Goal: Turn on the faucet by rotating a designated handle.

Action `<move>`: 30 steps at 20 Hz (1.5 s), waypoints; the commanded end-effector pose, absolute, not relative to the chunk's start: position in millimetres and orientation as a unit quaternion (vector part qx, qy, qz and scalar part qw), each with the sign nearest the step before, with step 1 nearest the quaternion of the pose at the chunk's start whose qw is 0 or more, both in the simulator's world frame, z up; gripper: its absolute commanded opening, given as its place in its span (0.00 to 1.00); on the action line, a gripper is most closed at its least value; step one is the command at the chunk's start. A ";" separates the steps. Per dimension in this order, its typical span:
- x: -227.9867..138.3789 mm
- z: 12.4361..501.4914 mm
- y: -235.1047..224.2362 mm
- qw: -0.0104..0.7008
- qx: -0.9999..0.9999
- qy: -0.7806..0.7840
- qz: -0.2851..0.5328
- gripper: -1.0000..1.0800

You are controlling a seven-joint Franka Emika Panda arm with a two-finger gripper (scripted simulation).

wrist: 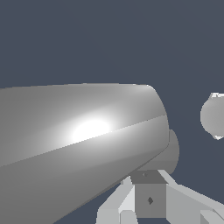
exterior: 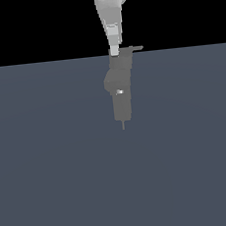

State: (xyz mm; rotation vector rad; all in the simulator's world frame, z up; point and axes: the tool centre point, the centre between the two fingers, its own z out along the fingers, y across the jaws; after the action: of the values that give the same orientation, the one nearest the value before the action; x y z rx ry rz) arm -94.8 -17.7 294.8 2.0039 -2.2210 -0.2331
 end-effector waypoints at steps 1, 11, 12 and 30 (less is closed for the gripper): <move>-95.8 297.7 -55.5 0.066 0.652 -0.752 -0.074 0.00; -86.6 293.9 -65.0 0.068 0.660 -0.744 -0.075 0.00; -85.0 293.6 -67.9 0.068 0.660 -0.744 -0.075 0.00; -57.5 288.2 -115.5 0.067 0.655 -0.749 -0.074 0.00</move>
State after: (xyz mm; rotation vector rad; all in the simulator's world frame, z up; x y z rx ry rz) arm -58.2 -99.0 289.1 2.0019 -2.2340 -0.2266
